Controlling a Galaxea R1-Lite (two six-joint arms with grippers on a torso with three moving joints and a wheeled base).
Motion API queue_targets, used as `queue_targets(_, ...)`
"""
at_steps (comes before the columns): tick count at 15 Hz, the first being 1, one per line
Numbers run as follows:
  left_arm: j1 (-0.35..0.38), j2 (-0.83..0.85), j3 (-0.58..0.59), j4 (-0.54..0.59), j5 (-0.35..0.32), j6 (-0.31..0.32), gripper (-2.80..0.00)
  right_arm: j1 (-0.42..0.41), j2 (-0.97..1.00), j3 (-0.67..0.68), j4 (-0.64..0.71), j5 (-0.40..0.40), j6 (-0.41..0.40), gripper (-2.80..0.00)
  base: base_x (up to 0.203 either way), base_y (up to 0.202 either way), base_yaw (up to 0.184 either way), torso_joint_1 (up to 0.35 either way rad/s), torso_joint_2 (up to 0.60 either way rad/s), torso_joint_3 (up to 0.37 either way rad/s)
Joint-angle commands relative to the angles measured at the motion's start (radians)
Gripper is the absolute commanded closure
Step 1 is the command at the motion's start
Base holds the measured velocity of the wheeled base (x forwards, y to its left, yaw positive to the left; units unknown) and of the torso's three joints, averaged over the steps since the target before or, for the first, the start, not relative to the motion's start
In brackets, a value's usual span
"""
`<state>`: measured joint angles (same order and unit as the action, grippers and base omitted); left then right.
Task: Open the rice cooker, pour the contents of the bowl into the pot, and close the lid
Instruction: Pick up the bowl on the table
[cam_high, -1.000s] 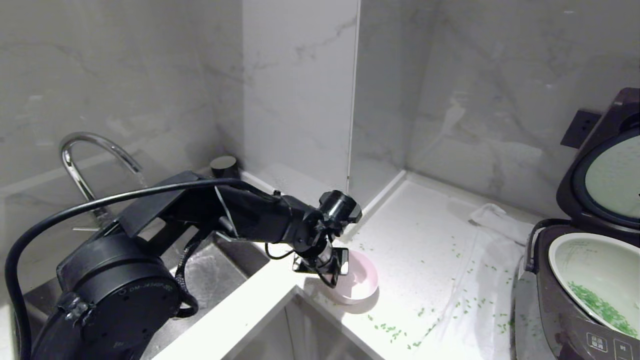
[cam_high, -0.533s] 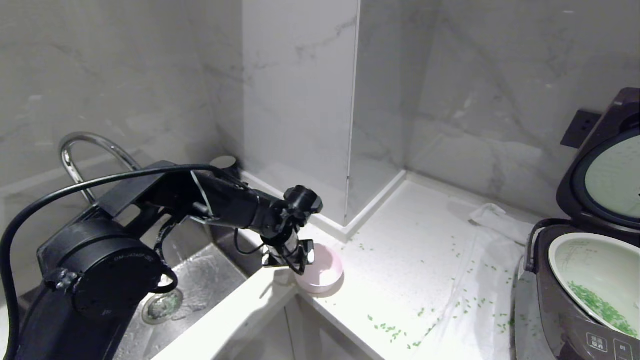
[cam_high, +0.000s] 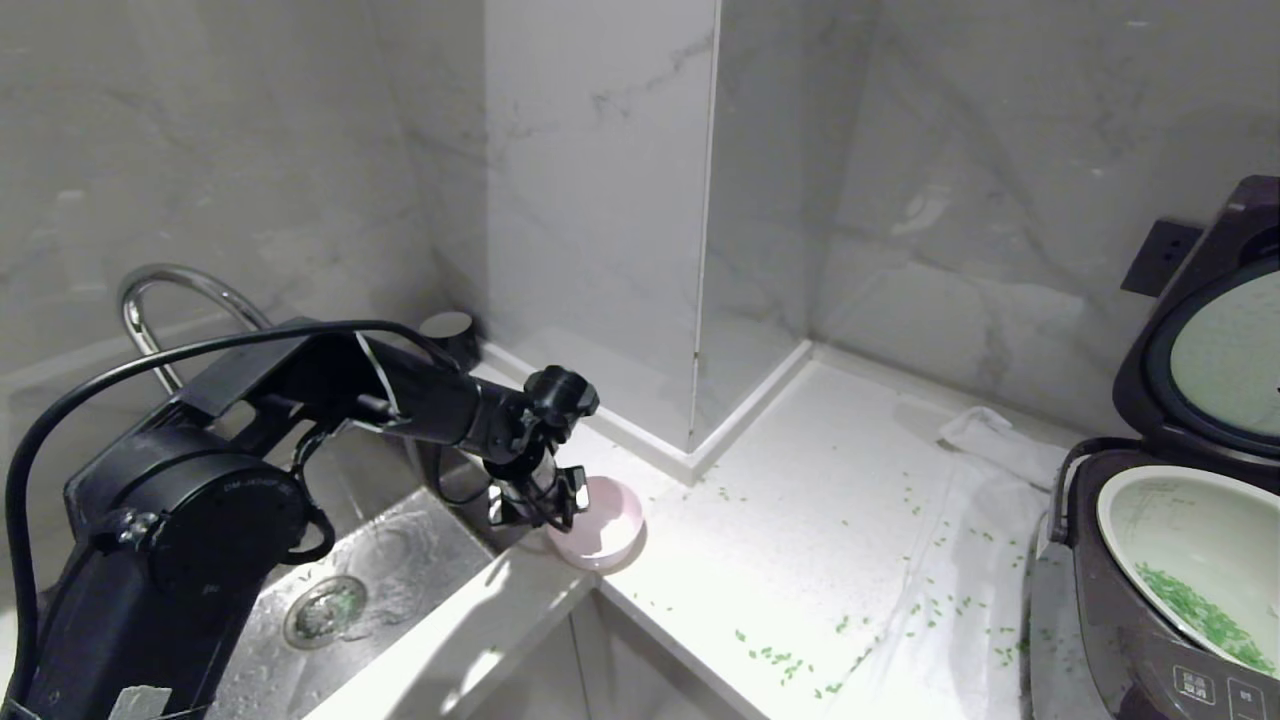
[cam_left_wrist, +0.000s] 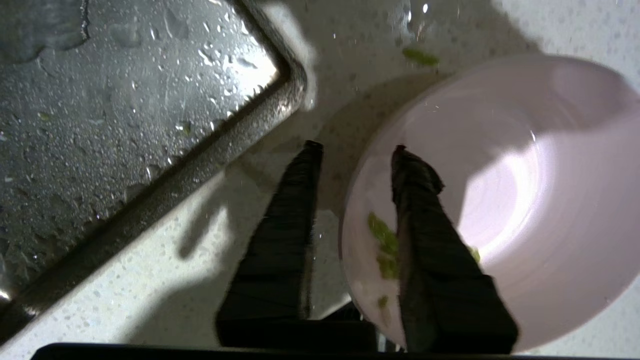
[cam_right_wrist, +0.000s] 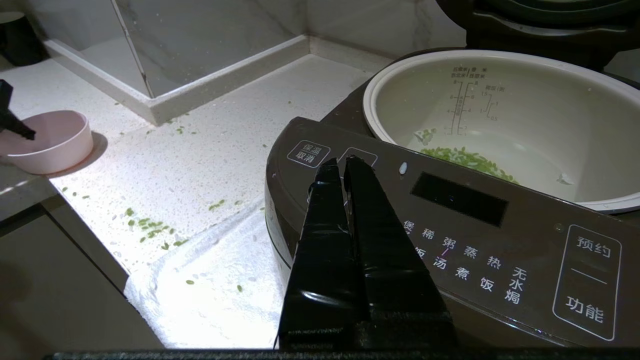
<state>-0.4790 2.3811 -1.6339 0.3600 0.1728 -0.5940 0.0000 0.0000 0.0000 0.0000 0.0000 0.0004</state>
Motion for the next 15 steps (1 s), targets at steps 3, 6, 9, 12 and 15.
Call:
queue_targets(3,-0.012,0.039,-0.020,-0.006,0.002,0.000,-2.80,0.000,0.000,0.002,0.000,0.000,0.001,0.00,0.000,0.000,0.000,0.000,0.00,0.000)
queue_targets(6,-0.016,0.060,-0.018,-0.004,0.013,-0.001,-2.80,0.000,0.000,0.002,0.000,0.000,0.000,0.00,0.000,0.000,0.000,0.000,0.00,0.000)
queue_targets(9,-0.024,0.066,-0.024,-0.006,0.014,-0.015,-2.80,0.000,0.000,0.002,0.000,0.000,0.001,0.00,0.000,0.000,0.000,0.000,0.00,0.000)
queue_targets(12,-0.027,0.063,-0.026,-0.007,0.014,-0.015,0.00,0.000,0.000,0.002,-0.001,0.000,0.000,0.00,0.000,0.000,0.000,0.000,0.00,0.000)
queue_targets(15,-0.029,0.063,-0.026,-0.007,0.014,-0.017,0.00,0.000,0.000,0.002,0.000,0.000,0.000,0.00,0.000,0.000,0.000,0.000,0.00,0.000)
